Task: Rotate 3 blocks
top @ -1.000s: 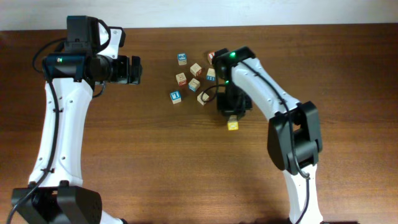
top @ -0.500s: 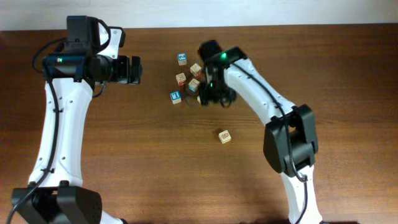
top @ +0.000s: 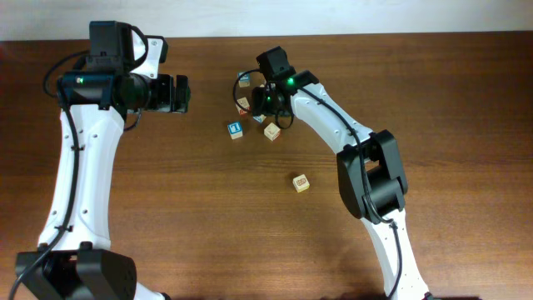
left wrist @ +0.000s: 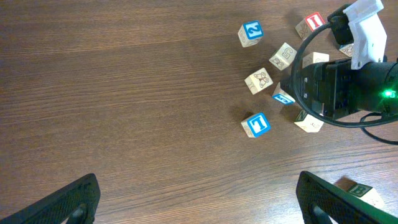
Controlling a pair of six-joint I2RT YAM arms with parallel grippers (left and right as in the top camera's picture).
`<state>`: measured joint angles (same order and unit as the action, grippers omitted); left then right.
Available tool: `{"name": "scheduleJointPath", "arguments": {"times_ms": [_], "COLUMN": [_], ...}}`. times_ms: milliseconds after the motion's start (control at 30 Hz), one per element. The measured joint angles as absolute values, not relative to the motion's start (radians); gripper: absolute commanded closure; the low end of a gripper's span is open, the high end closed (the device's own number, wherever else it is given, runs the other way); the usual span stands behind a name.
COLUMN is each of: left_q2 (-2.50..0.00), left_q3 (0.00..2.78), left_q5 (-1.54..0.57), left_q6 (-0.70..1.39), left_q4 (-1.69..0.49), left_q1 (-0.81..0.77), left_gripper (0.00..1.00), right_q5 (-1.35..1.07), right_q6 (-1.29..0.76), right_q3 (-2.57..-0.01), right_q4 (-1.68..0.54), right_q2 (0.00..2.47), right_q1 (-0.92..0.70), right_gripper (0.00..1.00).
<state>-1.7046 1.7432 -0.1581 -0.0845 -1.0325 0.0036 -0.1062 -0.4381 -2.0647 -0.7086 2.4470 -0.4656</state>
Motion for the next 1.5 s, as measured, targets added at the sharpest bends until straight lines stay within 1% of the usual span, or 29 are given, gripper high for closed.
{"name": "scheduleJointPath", "arguments": {"times_ms": [67,167,233,300,400,433,467,533,567,633,700,767,867,900,933,1000,1067,1100,1133,1167,1200,1233,1300,1333,1367,1433,1467,1500], "left_q2": [-1.705,-1.705,-1.705,-1.705,-1.705,-1.705,-1.705,-1.705,-1.705,-1.705,-1.705,-1.705,-1.705,-1.705,-1.705,-1.705,-1.705,-1.705,-1.705,-1.705,-1.706,-1.710,-1.765,-1.809,-1.899,-2.016,-2.087,-2.125], "left_q3": [1.744,1.744,1.744,1.743,1.744,1.744,1.745,1.745,1.745,1.746,1.746,1.746,1.746,1.746,1.746,1.746,1.746,1.746,1.746,1.747,1.747,1.747,1.751,1.752,1.752,1.753,1.752,1.752], "left_q5": [-0.158,-0.158,-0.158,-0.158,-0.158,-0.158,-0.158,-0.158,-0.157,-0.157,-0.146,-0.139,-0.138,-0.138,-0.138,-0.138,-0.138,-0.138,-0.139,-0.139,-0.138,-0.138,-0.134,-0.130,-0.123,-0.090,-0.062,-0.036], "left_q6": [-0.084,-0.084,-0.085,-0.084,-0.084,-0.084,-0.084,-0.084,-0.084,-0.084,-0.084,-0.085,-0.084,-0.084,-0.084,-0.084,-0.085,-0.084,-0.084,-0.080,-0.051,-0.029,0.075,0.123,0.188,0.274,0.325,0.358], "left_q4": [-1.032,-1.033,-1.032,-1.032,-1.033,-1.032,-1.032,-1.033,-1.034,-1.033,-1.033,-1.033,-1.033,-1.033,-1.033,-1.033,-1.033,-1.033,-1.035,-1.039,-1.055,-1.059,-1.075,-1.067,-1.032,-0.928,-0.885,-0.863], "left_q1": [0.004,0.004,0.004,0.004,0.004,0.004,0.004,0.004,0.004,0.004,0.004,0.004,0.004,0.004,0.004,0.004,0.004,0.004,0.004,0.003,-0.004,-0.014,-0.078,-0.112,-0.169,-0.231,-0.267,-0.290], "left_gripper": [0.01,0.01,0.01,0.01,0.01,0.01,0.01,0.01,0.01,0.01,0.01,0.01,0.01,0.01,0.01,0.01,0.01,0.01,0.02,0.05,0.21,0.26,0.28,0.28,0.27,0.24,0.25,0.28], "right_q5": [-0.106,-0.106,-0.098,-0.094,-0.094,-0.118,-0.139,-0.164,-0.168,-0.167,-0.157,-0.155,-0.156,-0.156,-0.156,-0.176,-0.221,-0.236,-0.249,-0.253,-0.258,-0.264,-0.271,-0.271,-0.271,-0.271,-0.271,-0.272], "right_q6": [-0.458,-0.475,-0.473,-0.463,-0.455,-0.440,-0.436,-0.422,-0.412,-0.395,-0.384,-0.381,-0.377,-0.377,-0.376,-0.344,-0.304,-0.296,-0.283,-0.280,-0.279,-0.279,-0.288,-0.289,-0.289,-0.289,-0.289,-0.289], "right_q3": [-2.065,-2.067,-2.072,-2.099,-2.307,-2.450,-2.535,-2.635,-2.619,-2.551,-2.413,-2.217,-2.072,-2.068,-2.068,-2.068,-2.082,-2.125,-2.279,-2.339,-2.529,-2.639,-2.873,-2.937,-2.947,-2.945,-2.945,-2.945], "right_q4": [-0.729,-0.748,-0.760,-0.795,-0.994,-1.163,-1.275,-1.510,-1.606,-1.683,-1.683,-1.641,-1.601,-1.592,-1.584,-1.574,-1.562,-1.580,-1.618,-1.636,-1.688,-1.686,-1.691,-1.692,-1.693,-1.691,-1.691,-1.692], "right_q2": [2.452,2.456,2.456,2.458,2.476,2.479,2.474,2.460,2.460,2.458,2.458,2.462,2.467,2.468,2.468,2.468,2.468,2.472,2.478,2.479,2.487,2.484,2.472,2.459,2.452,2.453,2.453,2.453], "right_q1": [-0.466,-0.466,-0.466,-0.465,-0.465,-0.464,-0.464,-0.465,-0.466,-0.470,-0.489,-0.521,-0.542,-0.542,-0.542,-0.542,-0.542,-0.539,-0.528,-0.518,-0.474,-0.430,-0.291,-0.209,-0.155,-0.127,-0.124,-0.124], "right_gripper": [0.66,0.70,0.76,0.77,0.76,0.76,0.75,0.75,0.75,0.75,0.75,0.75,0.75,0.74,0.65,0.53,0.45,0.44,0.44,0.44,0.44,0.44,0.43,0.43,0.43,0.42,0.42,0.42]}}
